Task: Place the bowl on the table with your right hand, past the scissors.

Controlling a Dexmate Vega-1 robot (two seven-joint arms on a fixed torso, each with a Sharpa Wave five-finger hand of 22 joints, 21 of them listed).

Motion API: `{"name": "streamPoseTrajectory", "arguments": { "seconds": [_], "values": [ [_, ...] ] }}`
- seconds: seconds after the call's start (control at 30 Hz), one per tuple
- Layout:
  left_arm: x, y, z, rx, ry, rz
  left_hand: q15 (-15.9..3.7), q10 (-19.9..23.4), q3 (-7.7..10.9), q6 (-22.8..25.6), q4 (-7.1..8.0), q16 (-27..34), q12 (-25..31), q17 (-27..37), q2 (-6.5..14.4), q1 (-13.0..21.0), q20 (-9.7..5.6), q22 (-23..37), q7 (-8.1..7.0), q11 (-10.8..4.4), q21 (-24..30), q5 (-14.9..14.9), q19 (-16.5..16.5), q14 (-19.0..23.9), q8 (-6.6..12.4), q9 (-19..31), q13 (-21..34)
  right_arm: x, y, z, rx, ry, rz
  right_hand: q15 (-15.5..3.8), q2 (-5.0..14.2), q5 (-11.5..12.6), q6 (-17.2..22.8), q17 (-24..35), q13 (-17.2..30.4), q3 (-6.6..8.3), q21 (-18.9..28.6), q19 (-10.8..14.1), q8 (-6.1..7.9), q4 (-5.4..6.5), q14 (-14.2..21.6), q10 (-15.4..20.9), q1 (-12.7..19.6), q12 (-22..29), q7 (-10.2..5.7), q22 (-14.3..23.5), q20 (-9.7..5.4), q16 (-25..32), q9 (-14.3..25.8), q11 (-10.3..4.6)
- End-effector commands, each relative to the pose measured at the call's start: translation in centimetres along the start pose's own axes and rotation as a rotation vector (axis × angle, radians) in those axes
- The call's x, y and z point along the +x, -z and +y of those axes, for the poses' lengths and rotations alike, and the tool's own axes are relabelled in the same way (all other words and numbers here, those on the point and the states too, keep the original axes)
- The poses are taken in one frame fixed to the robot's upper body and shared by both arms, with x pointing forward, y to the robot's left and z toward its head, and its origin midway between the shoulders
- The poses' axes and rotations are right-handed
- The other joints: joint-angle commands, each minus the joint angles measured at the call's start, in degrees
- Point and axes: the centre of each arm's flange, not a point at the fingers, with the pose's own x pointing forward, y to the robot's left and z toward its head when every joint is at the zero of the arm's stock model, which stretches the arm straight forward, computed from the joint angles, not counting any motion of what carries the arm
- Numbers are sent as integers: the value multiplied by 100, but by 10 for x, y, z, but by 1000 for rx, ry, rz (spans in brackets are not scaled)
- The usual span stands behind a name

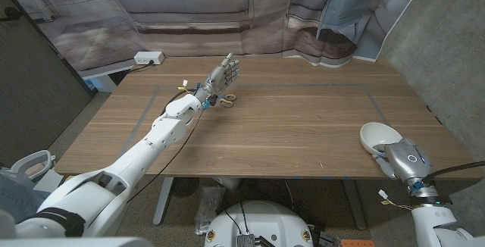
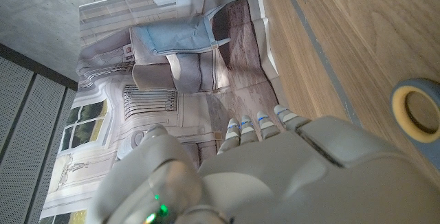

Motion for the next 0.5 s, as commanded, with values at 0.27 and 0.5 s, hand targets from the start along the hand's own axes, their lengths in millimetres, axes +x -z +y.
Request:
{"name": "streamPoseTrajectory", "arguments": {
  "seconds": [0.27,0.5],
  "values": [
    [-2,8,0,-15,-1,9,1,-31,-36,28,19,10,-8,33,65,44,-61,12,25,-2,-10,-26,-65,-45,-15,24,30,5,3,-10,7,-47,-32,-333,12,26,-240,-93,11,-49,-1471,704,38,-221,-254,-346,-966,0,-80,81,-916,14,-102,-15],
    [-2,8,2,-15,-3,10,7,-38,-43,28,19,8,-10,33,68,47,-61,12,23,-17,-10,-26,-66,-49,-15,25,30,6,4,-14,11,-47,-37,-315,-68,31,-631,-135,29,-97,-1713,707,-18,-273,-422,-623,-1187,-38,-89,92,-864,-37,-81,-23]
  ]
}}
